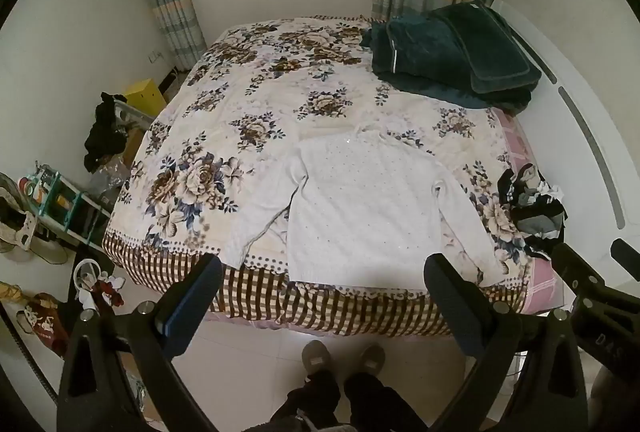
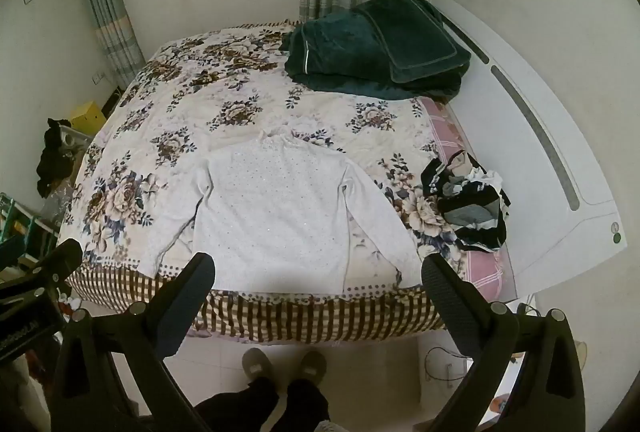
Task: Fold small clothes
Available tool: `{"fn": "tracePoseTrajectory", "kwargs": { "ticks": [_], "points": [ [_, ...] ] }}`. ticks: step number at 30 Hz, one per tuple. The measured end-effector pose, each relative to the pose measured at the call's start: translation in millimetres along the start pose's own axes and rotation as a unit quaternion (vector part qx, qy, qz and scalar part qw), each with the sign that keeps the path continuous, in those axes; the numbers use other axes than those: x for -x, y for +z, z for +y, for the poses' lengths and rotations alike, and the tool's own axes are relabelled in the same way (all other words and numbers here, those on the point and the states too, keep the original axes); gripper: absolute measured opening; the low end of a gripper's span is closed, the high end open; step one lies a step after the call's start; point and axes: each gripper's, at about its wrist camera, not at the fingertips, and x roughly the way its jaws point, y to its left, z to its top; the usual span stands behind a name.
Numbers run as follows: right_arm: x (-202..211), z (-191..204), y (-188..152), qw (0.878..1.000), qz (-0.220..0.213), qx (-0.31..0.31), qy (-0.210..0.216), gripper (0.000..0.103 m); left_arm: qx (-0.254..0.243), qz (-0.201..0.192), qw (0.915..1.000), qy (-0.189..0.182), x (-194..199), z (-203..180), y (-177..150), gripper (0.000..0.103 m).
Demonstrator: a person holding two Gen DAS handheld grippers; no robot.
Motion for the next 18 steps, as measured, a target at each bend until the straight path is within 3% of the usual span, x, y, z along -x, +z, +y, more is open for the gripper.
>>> {"fn": "tracePoseTrajectory", "kwargs": {
  "ticks": [18],
  "points": [
    [1.0,4.9,4.9,1.0,-0.005,0.004,0.0,0.103,0.006,0.002,1.0,-0.006,0.0,0.9,0.2,0.103]
  ]
}}
